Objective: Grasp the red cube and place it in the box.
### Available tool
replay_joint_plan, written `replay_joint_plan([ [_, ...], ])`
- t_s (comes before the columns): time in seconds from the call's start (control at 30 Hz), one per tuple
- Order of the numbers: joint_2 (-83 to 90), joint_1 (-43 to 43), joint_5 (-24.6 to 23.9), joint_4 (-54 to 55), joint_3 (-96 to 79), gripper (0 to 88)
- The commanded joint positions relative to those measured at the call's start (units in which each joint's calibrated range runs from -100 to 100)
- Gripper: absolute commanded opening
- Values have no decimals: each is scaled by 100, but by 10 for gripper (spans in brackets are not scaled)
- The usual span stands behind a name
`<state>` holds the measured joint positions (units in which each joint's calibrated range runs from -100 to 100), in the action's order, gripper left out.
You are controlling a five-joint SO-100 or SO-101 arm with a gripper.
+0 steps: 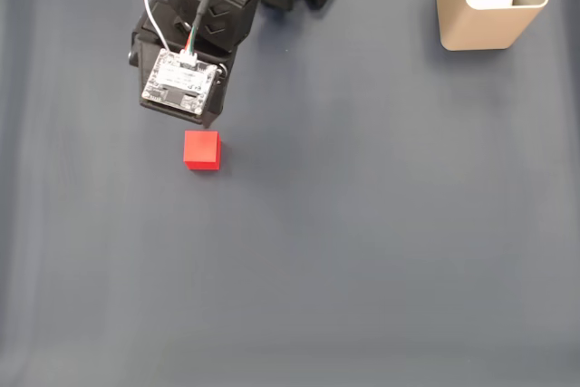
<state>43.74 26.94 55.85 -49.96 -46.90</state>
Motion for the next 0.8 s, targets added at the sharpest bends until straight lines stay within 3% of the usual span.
replay_joint_plan([
  [0.0, -111, 85, 93, 199, 351, 195],
  [0.77, -1167, 213, 239, 503, 543, 350],
])
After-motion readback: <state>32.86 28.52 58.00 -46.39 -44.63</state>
